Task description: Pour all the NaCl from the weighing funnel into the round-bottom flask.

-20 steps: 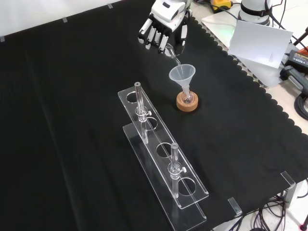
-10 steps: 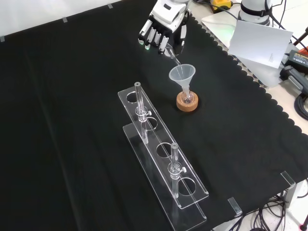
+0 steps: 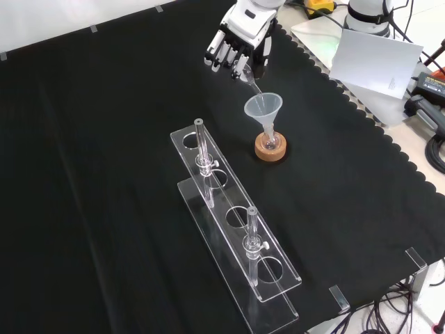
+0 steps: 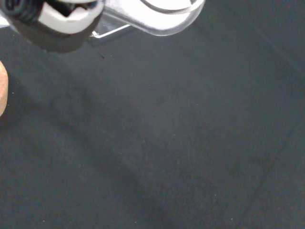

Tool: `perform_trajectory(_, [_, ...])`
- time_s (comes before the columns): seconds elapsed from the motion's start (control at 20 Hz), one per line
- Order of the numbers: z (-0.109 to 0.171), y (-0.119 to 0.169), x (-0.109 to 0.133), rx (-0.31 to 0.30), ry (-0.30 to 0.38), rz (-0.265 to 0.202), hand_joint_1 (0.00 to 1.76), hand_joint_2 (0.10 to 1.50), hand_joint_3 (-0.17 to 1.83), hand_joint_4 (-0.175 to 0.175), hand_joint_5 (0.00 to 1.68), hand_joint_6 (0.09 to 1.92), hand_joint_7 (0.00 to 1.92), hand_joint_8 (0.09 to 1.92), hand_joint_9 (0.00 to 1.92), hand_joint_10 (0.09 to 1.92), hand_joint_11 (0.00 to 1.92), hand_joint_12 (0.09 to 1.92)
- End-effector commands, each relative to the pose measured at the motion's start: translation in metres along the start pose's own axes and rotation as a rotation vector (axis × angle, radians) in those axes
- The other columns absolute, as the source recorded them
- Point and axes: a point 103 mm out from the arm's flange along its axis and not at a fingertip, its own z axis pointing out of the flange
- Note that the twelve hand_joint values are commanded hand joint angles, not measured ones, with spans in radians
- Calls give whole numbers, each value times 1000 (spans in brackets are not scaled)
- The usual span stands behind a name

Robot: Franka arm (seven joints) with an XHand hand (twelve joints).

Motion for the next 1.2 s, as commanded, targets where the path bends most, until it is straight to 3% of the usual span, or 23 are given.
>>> perform_trajectory(0.05, [-3,0,0,-2,-29,-11,1102,816,311,175,1321,458,1565,270,1111,185,98,1516])
perform_trajectory(0.8, [-17,5,-3,-22,-130,-53,1107,784,364,175,1338,439,1596,239,1121,177,98,1514])
perform_trajectory(1.2, [-21,10,0,-40,-224,-89,1107,781,371,175,1338,440,1600,235,1125,177,96,1514])
